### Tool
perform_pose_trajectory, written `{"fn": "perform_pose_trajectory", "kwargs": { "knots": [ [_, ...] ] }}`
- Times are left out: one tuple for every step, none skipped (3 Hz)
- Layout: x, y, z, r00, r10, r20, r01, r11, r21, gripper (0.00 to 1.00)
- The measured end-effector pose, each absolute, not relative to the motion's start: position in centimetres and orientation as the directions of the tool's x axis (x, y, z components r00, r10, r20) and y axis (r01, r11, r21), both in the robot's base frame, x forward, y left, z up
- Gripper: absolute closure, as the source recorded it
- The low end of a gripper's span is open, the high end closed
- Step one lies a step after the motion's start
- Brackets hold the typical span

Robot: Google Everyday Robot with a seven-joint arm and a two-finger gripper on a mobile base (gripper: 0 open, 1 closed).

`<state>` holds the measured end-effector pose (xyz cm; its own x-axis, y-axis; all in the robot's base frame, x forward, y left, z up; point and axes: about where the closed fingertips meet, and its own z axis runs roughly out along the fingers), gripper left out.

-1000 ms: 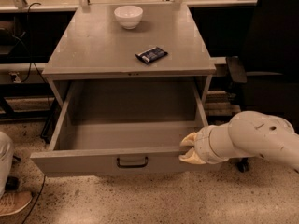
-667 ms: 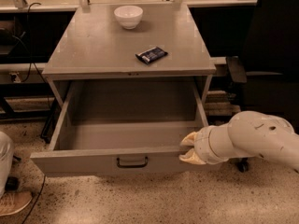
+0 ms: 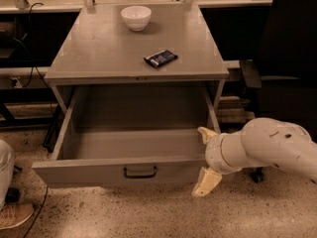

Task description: Open top drawer

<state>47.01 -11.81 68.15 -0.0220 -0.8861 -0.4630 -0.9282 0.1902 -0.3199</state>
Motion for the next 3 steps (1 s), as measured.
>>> {"fn": "perform_pose_trajectory", "kwargs": {
  "knots": [
    [48.5,-14.4,69.7,-0.034,-0.889,-0.457,-0.918,0.209,-0.338,0.00],
    [51.6,-19.2,72.7,-0.084,-0.892,-0.444,-0.891,0.266,-0.368,0.00],
    [54.4,-23.0,75.3,-0.167,-0.876,-0.452,-0.849,0.361,-0.385,0.00]
  ]
}}
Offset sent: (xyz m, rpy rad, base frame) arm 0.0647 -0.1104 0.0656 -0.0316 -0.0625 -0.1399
